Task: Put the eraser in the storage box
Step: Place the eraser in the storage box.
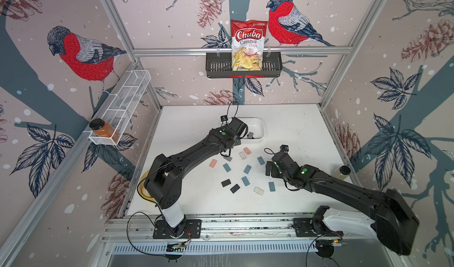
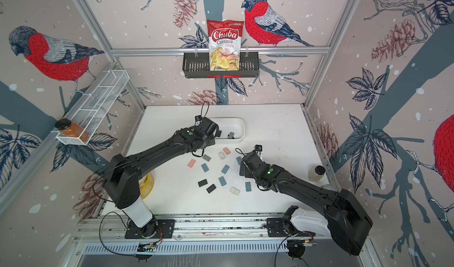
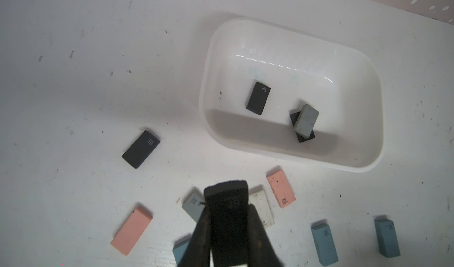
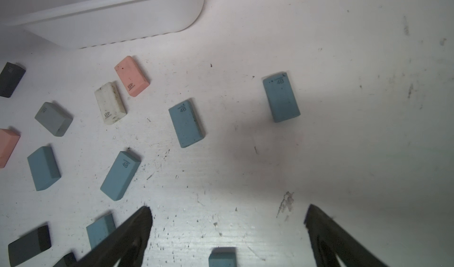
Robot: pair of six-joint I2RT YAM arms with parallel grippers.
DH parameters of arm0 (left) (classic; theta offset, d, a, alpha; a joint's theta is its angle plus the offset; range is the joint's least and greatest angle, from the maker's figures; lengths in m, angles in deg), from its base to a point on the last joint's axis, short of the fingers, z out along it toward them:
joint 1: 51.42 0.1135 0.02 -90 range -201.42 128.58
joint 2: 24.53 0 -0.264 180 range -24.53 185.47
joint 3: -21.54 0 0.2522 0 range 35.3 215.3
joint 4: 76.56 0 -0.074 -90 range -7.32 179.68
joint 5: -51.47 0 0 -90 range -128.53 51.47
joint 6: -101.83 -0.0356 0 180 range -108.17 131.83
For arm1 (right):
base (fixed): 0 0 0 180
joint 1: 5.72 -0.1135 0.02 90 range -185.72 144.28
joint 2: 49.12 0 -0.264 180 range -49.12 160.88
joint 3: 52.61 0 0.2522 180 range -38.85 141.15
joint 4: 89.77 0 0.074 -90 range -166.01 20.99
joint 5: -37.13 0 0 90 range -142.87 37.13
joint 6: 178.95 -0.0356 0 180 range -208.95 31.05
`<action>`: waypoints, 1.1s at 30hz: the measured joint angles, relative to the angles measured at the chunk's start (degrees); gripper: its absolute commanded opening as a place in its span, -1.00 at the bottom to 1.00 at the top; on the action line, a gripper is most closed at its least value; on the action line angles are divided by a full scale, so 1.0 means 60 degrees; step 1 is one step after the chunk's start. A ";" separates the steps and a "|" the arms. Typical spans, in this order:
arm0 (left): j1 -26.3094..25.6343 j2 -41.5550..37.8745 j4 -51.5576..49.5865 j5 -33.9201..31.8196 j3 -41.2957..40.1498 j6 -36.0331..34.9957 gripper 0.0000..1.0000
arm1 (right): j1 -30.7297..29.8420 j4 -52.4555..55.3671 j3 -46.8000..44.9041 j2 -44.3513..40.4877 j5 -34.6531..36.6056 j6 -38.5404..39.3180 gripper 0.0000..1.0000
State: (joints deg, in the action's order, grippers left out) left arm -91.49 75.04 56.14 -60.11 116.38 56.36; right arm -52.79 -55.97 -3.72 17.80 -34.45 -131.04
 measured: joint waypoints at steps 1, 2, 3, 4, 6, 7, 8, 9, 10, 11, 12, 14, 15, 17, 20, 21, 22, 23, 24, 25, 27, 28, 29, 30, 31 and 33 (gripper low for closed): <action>0.0087 0.0178 0.0007 0.0080 0.0193 -0.0135 -0.79 | -0.0051 0.0015 -0.0029 0.0000 0.0026 -0.0011 1.00; 0.0178 0.0415 0.0007 0.0168 0.0455 -0.0302 -0.78 | -0.0117 0.0036 -0.0062 0.0000 0.0044 -0.0051 0.99; 0.0244 0.0641 0.0055 0.0244 0.0696 -0.0503 -0.78 | -0.0193 0.0058 -0.0091 0.0000 0.0062 -0.0127 1.00; 0.0284 0.0820 0.0098 0.0291 0.0878 -0.0641 -0.78 | -0.0255 0.0084 -0.0102 0.0004 0.0069 -0.0255 0.99; 0.0335 0.1279 0.0240 0.0317 0.1290 -0.1075 -0.78 | -0.0423 0.0168 -0.0117 0.0062 0.0127 -0.0372 0.99; 0.0346 0.1494 0.0273 0.0321 0.1461 -0.1260 -0.79 | -0.0503 0.0197 -0.0124 0.0098 0.0149 -0.0503 0.99; 0.0375 0.1730 0.0266 0.0324 0.1650 -0.1461 -0.79 | -0.0590 0.0251 -0.0131 0.0131 0.0171 -0.0521 0.99; 0.0419 0.1963 0.0262 0.0342 0.1825 -0.1599 -0.79 | -0.0674 0.0259 -0.0153 0.0168 0.0222 -0.0594 0.99; 0.0466 0.2142 0.0266 0.0350 0.1967 -0.1749 -0.79 | -0.0736 0.0262 -0.0171 0.0186 0.0251 -0.0714 0.99; 0.0506 0.2331 0.0262 0.0346 0.2120 -0.1894 -0.79 | -0.0809 0.0299 -0.0189 0.0197 0.0295 -0.0758 1.00; 0.0535 0.2481 0.0259 0.0339 0.2248 -0.2007 -0.79 | -0.0874 0.0335 -0.0211 0.0200 0.0339 -0.0798 0.99; 0.0546 0.2736 0.0288 0.0313 0.2477 -0.2248 -0.79 | -0.0976 0.0430 -0.0251 0.0193 0.0390 -0.0987 0.99; 0.0557 0.2838 0.0306 0.0313 0.2557 -0.2346 -0.79 | -0.1027 0.0488 -0.0273 0.0171 0.0423 -0.0998 0.99; 0.0583 0.3016 0.0350 0.0313 0.2714 -0.2510 -0.79 | -0.1122 0.0535 -0.0346 0.0102 0.0441 -0.1053 0.99; 0.0659 0.3249 0.0488 0.0306 0.2892 -0.2728 -0.79 | -0.1282 0.0648 -0.0433 -0.0011 0.0466 -0.1249 0.99; 0.0674 0.3333 0.0546 0.0295 0.2943 -0.2769 -0.78 | -0.1344 0.0696 -0.0455 -0.0036 0.0499 -0.1271 0.99; 0.0674 0.3395 0.0576 0.0280 0.2983 -0.2871 -0.77 | -0.1406 0.0721 -0.0484 -0.0055 0.0514 -0.1315 0.99; 0.0678 0.3464 0.0627 0.0277 0.3013 -0.2932 -0.76 | -0.1490 0.0747 -0.0528 -0.0073 0.0525 -0.1424 0.99; 0.0685 0.3530 0.0670 0.0273 0.3049 -0.2987 -0.74 | -0.1570 0.0769 -0.0572 -0.0073 0.0539 -0.1508 0.99; 0.0685 0.3585 0.0699 0.0273 0.3067 -0.3005 -0.73 | -0.1639 0.0798 -0.0608 -0.0073 0.0561 -0.1523 0.99; 0.0732 0.3697 0.0750 0.0277 0.3093 -0.3100 -0.70 | -0.1800 0.0827 -0.0667 -0.0058 0.0597 -0.1727 0.99; 0.0761 0.3738 0.0769 0.0284 0.3093 -0.3107 -0.69 | -0.1869 0.0834 -0.0685 -0.0033 0.0605 -0.1759 0.99; 0.0776 0.3781 0.0776 0.0295 0.3096 -0.3177 -0.67 | -0.1934 0.0856 -0.0696 0.0000 0.0623 -0.1796 0.99; 0.0787 0.3832 0.0780 0.0310 0.3104 -0.3173 -0.67 | -0.2007 0.0885 -0.0703 0.0029 0.0637 -0.1851 0.99; 0.0790 0.3876 0.0780 0.0310 0.3122 -0.3177 -0.66 | -0.2055 0.0892 -0.0707 0.0055 0.0645 -0.1967 0.99; 0.0794 0.3996 0.0801 0.0324 0.3191 -0.3246 -0.65 | -0.2175 0.0922 -0.0707 0.0102 0.0670 -0.2029 0.99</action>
State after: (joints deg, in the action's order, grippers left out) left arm -86.73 99.02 60.95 -58.17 135.53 36.89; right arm -65.84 -50.45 -7.96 18.41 -30.43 -143.21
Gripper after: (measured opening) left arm 0.209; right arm 0.997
